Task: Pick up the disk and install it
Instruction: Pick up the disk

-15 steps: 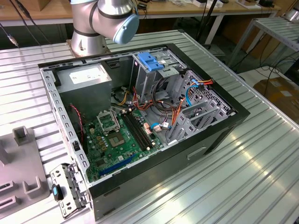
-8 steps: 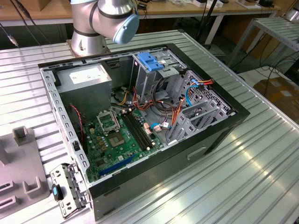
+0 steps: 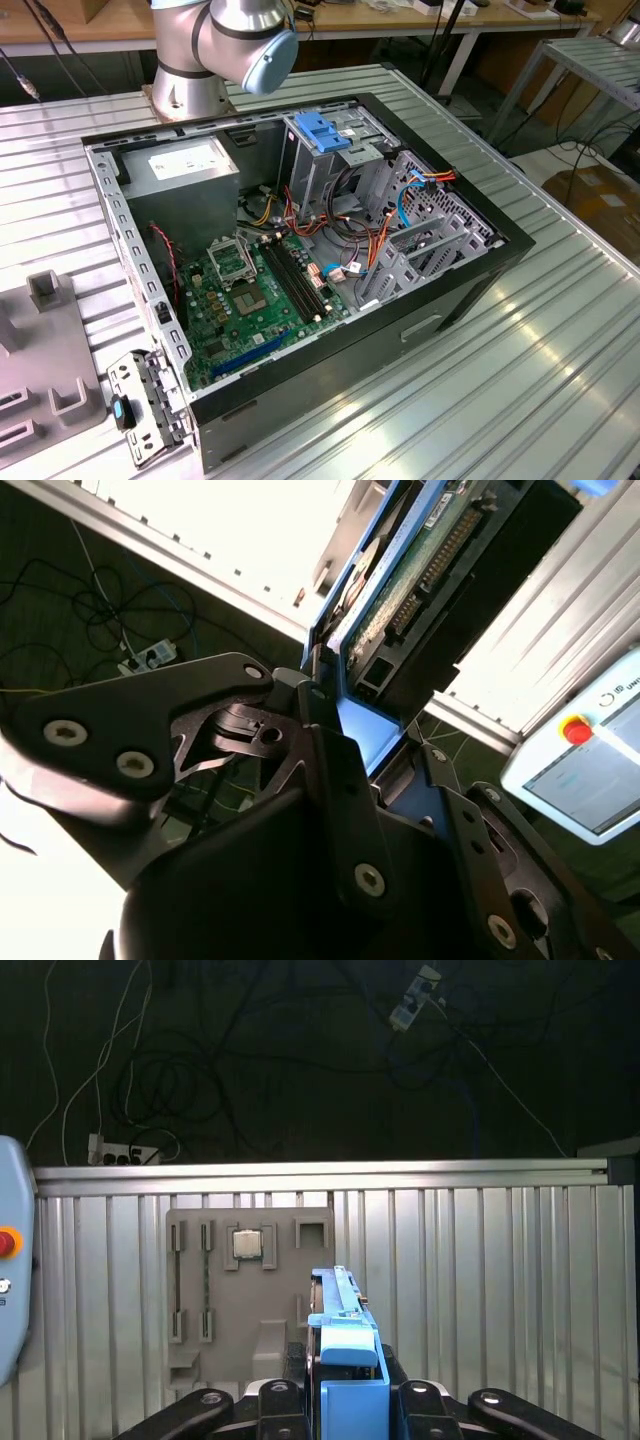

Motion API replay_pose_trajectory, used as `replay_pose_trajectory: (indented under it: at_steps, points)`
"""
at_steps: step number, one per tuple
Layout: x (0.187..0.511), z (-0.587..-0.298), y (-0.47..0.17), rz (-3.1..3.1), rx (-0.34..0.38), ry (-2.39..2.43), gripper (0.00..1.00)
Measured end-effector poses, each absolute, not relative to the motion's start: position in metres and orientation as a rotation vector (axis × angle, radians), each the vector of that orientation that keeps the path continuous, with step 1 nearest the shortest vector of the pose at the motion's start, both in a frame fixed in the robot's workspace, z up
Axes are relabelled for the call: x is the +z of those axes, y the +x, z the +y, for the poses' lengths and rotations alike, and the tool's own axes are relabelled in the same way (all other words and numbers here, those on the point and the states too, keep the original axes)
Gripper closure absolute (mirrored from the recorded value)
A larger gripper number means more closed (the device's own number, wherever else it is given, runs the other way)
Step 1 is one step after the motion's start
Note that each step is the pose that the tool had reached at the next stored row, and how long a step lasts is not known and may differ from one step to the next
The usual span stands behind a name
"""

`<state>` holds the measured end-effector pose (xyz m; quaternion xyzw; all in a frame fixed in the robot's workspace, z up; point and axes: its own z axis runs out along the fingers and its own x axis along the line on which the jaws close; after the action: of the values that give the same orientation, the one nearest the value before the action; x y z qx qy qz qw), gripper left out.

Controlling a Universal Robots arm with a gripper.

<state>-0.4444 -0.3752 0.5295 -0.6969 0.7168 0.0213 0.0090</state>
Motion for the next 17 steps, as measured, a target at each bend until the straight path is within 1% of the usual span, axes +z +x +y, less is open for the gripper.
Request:
replay_pose_trajectory:
  at_steps: [17]
  points:
    - [0.53, -0.378, -0.433, 2.239, 0.066, -2.177, 0.63]
